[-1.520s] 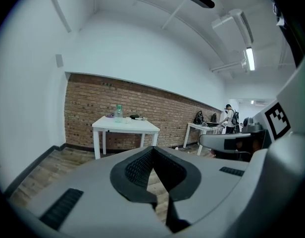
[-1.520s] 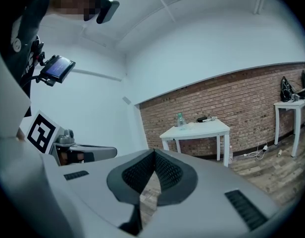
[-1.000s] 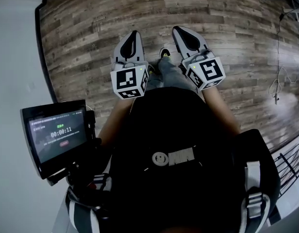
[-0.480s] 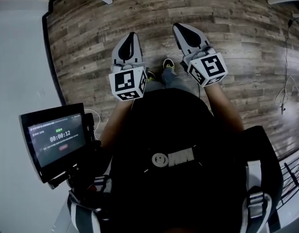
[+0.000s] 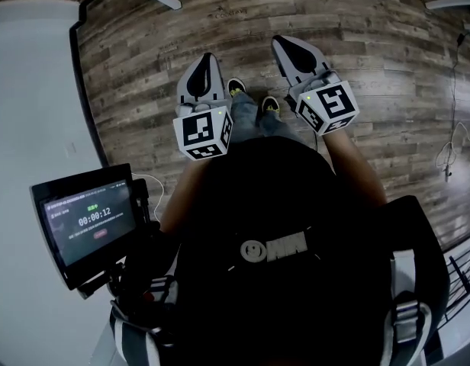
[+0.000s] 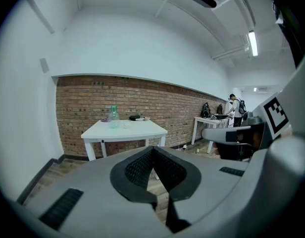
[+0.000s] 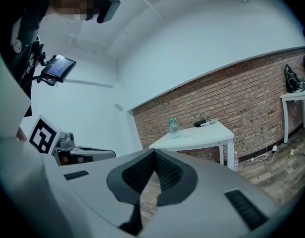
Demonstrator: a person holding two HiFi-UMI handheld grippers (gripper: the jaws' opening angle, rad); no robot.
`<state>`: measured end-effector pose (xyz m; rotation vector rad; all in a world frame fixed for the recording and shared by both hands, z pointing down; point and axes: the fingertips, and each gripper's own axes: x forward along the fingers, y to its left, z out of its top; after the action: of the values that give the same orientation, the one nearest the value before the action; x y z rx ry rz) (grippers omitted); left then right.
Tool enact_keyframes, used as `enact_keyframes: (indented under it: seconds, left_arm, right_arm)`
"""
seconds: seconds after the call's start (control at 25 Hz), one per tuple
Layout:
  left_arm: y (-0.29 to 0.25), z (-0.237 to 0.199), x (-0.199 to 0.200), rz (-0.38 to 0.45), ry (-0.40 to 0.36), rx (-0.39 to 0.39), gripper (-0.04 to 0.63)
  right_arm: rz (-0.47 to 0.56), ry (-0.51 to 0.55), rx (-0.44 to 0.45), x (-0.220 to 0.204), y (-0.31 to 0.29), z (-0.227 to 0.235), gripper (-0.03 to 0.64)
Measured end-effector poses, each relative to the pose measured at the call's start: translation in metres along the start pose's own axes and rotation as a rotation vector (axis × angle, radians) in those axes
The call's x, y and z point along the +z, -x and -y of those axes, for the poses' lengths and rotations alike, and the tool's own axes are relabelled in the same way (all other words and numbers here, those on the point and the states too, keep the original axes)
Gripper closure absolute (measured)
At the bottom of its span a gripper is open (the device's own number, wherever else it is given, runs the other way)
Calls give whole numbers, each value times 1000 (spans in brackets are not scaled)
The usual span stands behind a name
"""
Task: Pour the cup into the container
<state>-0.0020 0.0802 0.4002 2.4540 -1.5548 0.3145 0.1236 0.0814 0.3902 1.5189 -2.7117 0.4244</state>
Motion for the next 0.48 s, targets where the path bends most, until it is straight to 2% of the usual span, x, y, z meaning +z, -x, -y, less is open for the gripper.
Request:
enact_keyframes:
  seconds: [0.16,0.32,0.48]
  left_arm:
    - [-31,-16,10,-4,19,-17,595]
    - [-64,-59,18,-13,51,-22,595]
    - [-79,-91,24,3,46,-49,595]
  right_arm:
    - [-13,6,-17,11,-31,14,614]
    - [-35,12,-22,18,-90,18,614]
    - [-21,16,-31,26,-132,11,614]
